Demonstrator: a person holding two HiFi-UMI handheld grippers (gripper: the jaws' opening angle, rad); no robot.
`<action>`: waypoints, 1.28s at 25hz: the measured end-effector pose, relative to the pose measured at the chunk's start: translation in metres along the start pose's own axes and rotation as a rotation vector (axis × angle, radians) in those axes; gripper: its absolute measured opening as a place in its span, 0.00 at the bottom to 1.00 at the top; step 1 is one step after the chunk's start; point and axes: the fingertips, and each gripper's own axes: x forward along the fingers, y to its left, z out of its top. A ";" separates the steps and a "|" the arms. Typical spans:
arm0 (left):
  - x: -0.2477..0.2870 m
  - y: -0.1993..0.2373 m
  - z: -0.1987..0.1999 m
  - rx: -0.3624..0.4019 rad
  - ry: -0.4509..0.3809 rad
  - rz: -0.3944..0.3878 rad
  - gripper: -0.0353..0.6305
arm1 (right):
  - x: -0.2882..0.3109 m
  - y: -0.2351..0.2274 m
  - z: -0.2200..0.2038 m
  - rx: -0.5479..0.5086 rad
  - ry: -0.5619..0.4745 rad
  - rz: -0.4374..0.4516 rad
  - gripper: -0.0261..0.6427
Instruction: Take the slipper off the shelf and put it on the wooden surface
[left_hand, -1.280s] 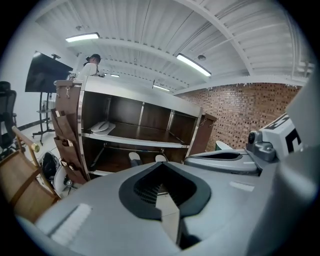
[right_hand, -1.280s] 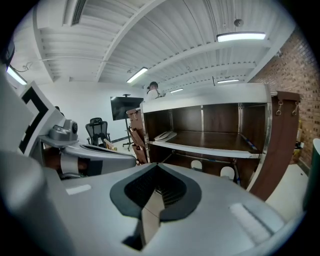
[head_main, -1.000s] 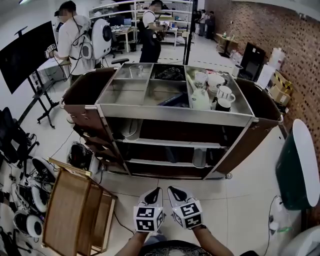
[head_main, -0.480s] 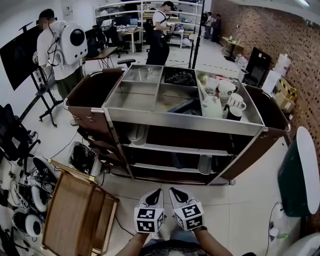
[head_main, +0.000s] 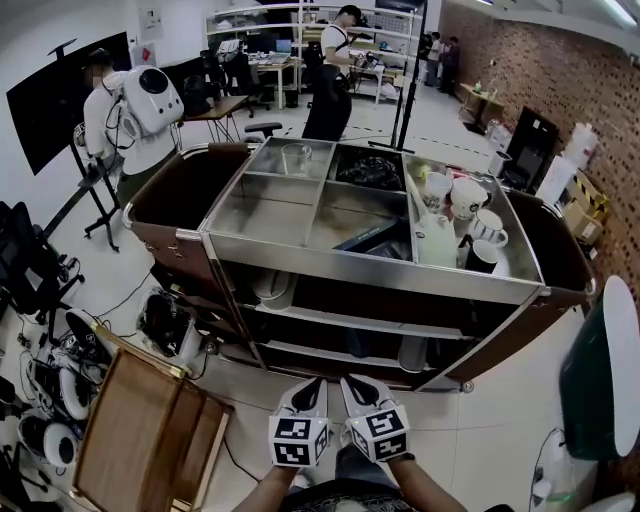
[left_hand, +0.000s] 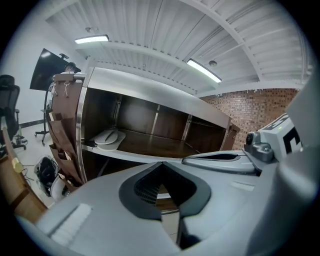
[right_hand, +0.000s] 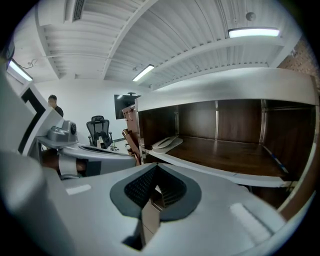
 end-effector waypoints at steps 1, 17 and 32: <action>0.006 0.000 0.003 -0.002 -0.003 0.000 0.06 | 0.004 -0.006 0.002 -0.001 0.000 0.002 0.04; 0.097 0.012 -0.009 0.021 -0.001 -0.034 0.06 | 0.064 -0.069 -0.032 0.019 0.030 0.009 0.04; 0.165 0.034 -0.058 0.011 -0.013 -0.087 0.06 | 0.129 -0.109 -0.095 0.048 0.027 -0.047 0.06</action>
